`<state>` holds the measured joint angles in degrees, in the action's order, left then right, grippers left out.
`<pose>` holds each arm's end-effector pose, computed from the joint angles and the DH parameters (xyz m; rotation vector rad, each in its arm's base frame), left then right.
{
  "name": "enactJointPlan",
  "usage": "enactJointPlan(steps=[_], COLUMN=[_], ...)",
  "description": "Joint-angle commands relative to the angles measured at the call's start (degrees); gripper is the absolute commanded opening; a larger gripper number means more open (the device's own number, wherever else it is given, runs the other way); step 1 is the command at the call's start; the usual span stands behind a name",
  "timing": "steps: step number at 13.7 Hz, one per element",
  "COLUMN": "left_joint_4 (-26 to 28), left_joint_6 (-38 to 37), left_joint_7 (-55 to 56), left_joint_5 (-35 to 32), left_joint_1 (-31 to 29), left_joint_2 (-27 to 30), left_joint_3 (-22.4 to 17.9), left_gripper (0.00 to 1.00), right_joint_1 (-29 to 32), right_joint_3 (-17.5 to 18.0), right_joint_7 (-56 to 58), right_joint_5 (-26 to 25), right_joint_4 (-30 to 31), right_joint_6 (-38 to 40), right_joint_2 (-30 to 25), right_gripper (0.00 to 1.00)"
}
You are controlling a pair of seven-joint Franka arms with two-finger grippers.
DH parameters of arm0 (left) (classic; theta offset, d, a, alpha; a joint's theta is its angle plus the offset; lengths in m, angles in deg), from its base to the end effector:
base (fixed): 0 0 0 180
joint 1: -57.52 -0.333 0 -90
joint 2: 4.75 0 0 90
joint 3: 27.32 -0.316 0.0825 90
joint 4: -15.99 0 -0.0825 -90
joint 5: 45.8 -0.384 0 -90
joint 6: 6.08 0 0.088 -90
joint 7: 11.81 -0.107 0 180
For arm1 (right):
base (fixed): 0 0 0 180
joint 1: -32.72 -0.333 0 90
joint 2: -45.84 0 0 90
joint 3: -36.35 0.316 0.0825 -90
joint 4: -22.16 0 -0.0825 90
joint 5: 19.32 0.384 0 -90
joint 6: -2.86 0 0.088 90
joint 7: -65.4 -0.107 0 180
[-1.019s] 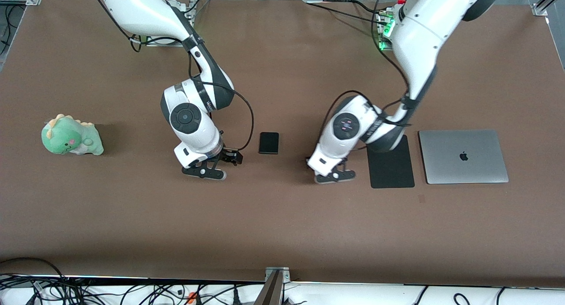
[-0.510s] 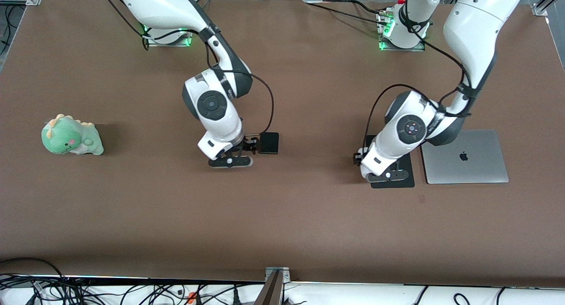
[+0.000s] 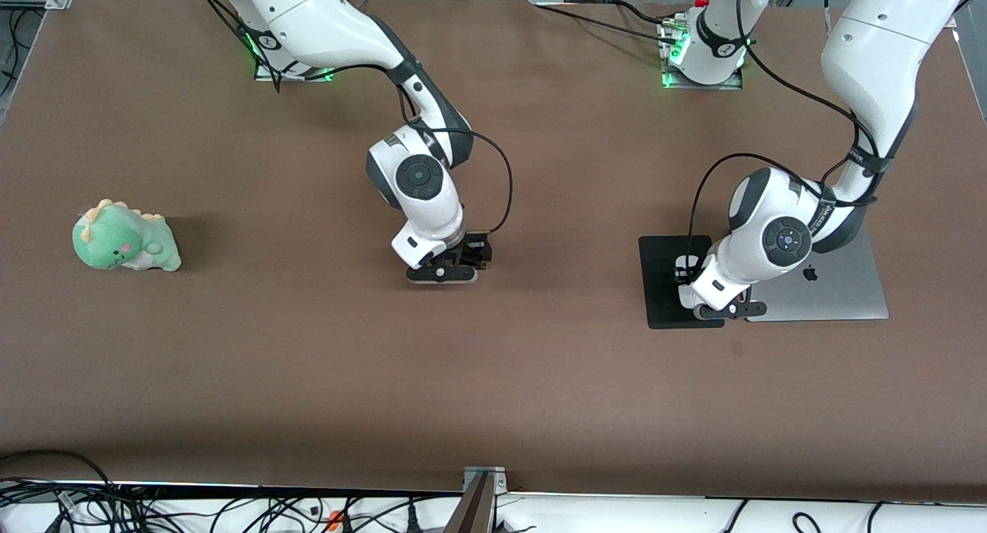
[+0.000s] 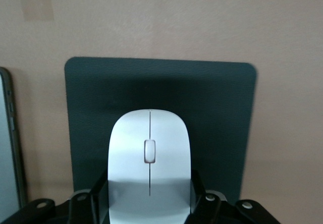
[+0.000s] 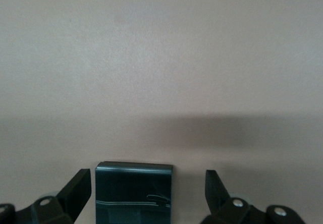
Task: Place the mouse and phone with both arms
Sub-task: 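Lower the mouse onto the black mouse pad and open the left gripper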
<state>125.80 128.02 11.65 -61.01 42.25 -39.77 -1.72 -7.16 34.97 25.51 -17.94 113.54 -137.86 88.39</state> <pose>0.6052 -0.0980 0.1894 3.0917 0.1368 -0.1972 0.5528 0.4428 0.2073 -3.0625 0.0531 -0.1407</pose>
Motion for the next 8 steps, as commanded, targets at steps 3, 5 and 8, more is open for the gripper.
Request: enactJointPlan(steps=[3,5,8], left_joint_4=[-0.6,-2.7,-3.0], left_joint_6=[1.1,0.2,0.1], left_joint_7=[0.3,-0.1,-0.4], left_joint_5=[-1.7,-1.5,-1.4], left_joint_1=[-0.7,-1.2,-3.0], left_joint_2=[-1.8,-1.5,0.5], left_joint_3=[0.7,0.8,1.1], left_gripper=[1.00,1.00,1.00], right_joint_1=[-1.8,-1.9,-2.4], right_joint_3=[-0.4,-0.4,-0.5], right_joint_7=[-4.6,-4.7,-4.8], right_joint_5=[0.6,0.5,0.3], right_joint_4=[-3.0,-3.1,-3.1], right_joint_6=[-0.1,-0.1,-0.3], right_joint_2=[2.3,2.8,3.7], right_gripper=[1.00,1.00,1.00])
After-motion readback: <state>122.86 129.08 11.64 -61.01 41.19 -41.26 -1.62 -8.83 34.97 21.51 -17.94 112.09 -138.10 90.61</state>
